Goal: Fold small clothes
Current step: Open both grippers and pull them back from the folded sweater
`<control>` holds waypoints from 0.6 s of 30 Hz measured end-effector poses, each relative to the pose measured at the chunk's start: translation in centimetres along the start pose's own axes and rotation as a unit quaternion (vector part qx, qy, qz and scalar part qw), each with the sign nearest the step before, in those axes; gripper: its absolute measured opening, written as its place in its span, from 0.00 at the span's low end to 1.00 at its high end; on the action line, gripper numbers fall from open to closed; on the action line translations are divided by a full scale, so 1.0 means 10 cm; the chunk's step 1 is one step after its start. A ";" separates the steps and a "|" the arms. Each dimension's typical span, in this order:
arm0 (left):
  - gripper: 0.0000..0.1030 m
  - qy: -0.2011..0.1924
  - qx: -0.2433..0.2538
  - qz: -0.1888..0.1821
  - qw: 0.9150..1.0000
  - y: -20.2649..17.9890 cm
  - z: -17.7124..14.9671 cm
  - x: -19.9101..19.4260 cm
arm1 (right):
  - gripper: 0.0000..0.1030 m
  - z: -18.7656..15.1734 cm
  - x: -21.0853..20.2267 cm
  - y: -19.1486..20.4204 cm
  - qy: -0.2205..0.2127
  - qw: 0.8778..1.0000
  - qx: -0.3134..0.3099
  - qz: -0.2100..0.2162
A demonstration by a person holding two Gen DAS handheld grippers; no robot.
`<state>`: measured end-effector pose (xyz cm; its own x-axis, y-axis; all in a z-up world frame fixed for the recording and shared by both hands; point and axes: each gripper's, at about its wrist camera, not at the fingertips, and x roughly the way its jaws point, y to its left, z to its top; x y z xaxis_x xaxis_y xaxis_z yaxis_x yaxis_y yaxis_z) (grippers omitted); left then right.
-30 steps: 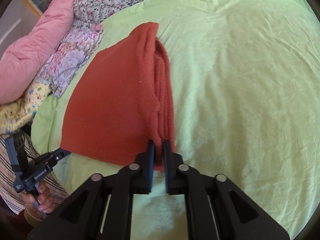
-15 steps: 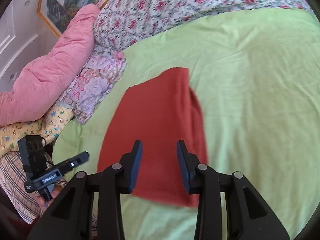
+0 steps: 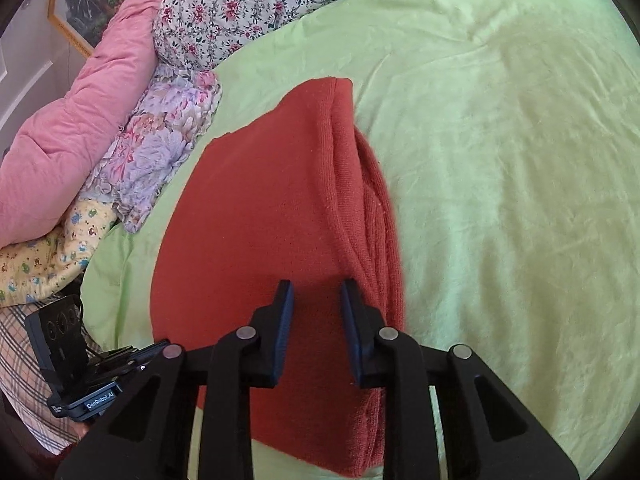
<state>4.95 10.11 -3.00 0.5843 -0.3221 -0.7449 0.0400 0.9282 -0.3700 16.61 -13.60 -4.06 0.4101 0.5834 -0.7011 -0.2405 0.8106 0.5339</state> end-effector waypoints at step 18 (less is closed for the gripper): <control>0.19 0.006 -0.007 0.039 0.999 -0.09 -0.19 -0.28 | 0.29 -0.51 -0.45 0.20 -0.003 0.998 -0.040 -0.053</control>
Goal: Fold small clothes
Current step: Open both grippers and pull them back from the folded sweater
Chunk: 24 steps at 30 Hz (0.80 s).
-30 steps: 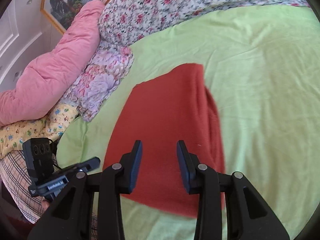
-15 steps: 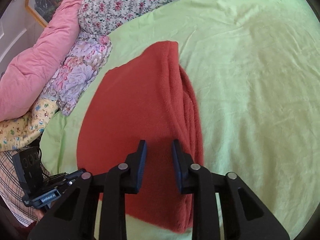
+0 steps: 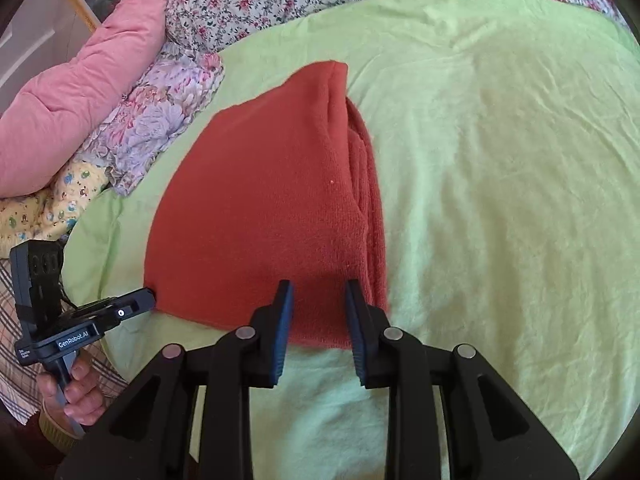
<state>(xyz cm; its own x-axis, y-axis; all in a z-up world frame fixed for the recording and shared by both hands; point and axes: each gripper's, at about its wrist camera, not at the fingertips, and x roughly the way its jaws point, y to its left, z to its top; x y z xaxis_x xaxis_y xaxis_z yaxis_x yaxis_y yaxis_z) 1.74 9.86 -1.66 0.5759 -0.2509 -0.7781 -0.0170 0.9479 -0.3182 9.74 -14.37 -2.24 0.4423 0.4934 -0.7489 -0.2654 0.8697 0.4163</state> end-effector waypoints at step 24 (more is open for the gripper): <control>0.74 -0.017 0.040 0.099 0.994 -0.08 -0.53 -0.44 | 0.77 -0.81 -0.57 0.43 -0.046 0.997 -0.041 -0.037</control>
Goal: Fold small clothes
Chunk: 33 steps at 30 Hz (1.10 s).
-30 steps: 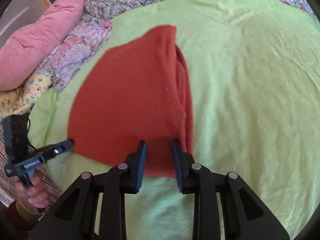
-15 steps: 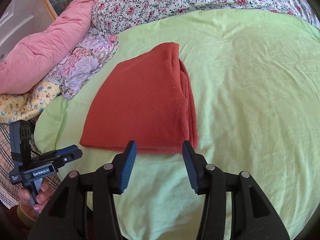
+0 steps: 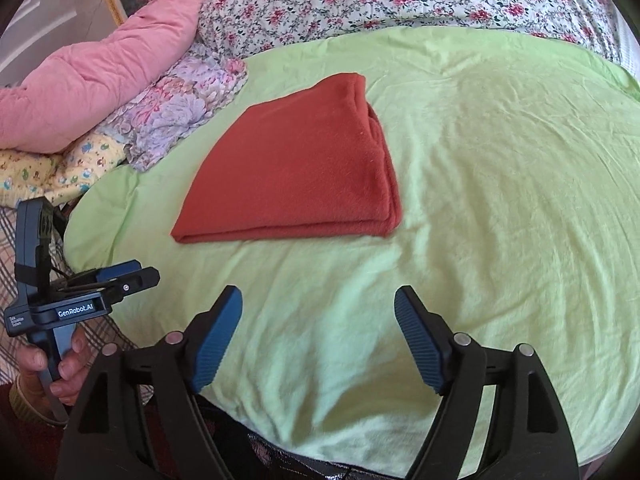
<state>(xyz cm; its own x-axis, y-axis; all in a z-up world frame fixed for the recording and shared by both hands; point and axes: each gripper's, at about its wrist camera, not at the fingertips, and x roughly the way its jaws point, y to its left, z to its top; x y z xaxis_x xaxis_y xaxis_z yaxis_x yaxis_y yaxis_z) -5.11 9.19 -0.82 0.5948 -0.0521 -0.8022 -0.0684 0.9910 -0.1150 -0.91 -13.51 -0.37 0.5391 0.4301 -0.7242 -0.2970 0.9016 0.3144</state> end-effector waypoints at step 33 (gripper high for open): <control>0.83 -0.019 0.034 0.093 0.995 0.01 0.44 0.04 | 0.95 0.40 0.36 0.30 0.040 0.998 -0.054 -0.012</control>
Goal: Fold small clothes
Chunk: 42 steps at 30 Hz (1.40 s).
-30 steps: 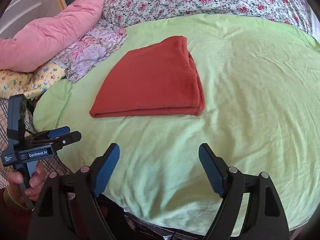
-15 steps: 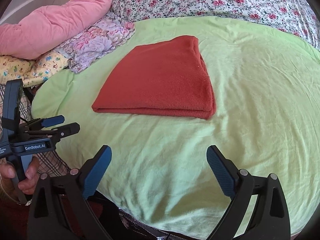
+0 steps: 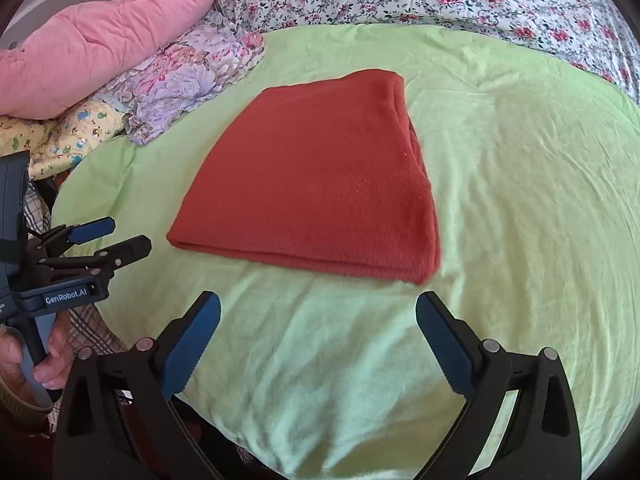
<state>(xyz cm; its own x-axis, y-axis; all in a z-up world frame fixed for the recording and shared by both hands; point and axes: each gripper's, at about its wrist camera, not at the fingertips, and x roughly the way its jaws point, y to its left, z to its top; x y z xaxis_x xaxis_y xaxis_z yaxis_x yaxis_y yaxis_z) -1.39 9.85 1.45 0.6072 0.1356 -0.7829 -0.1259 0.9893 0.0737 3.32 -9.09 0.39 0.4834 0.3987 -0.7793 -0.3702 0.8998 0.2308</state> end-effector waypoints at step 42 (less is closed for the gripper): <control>0.87 0.019 0.041 0.043 0.998 -0.16 0.49 0.37 | 0.97 0.65 0.44 -0.11 0.050 0.999 -0.010 -0.001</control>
<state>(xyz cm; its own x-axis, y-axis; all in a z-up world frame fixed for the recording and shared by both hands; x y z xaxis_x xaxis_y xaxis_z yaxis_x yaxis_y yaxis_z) 4.96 9.03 1.46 0.5669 0.2203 -0.7938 -0.1118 0.9752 0.1908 11.02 -7.19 0.46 0.4028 0.3770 -0.8340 -0.3851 0.8965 0.2192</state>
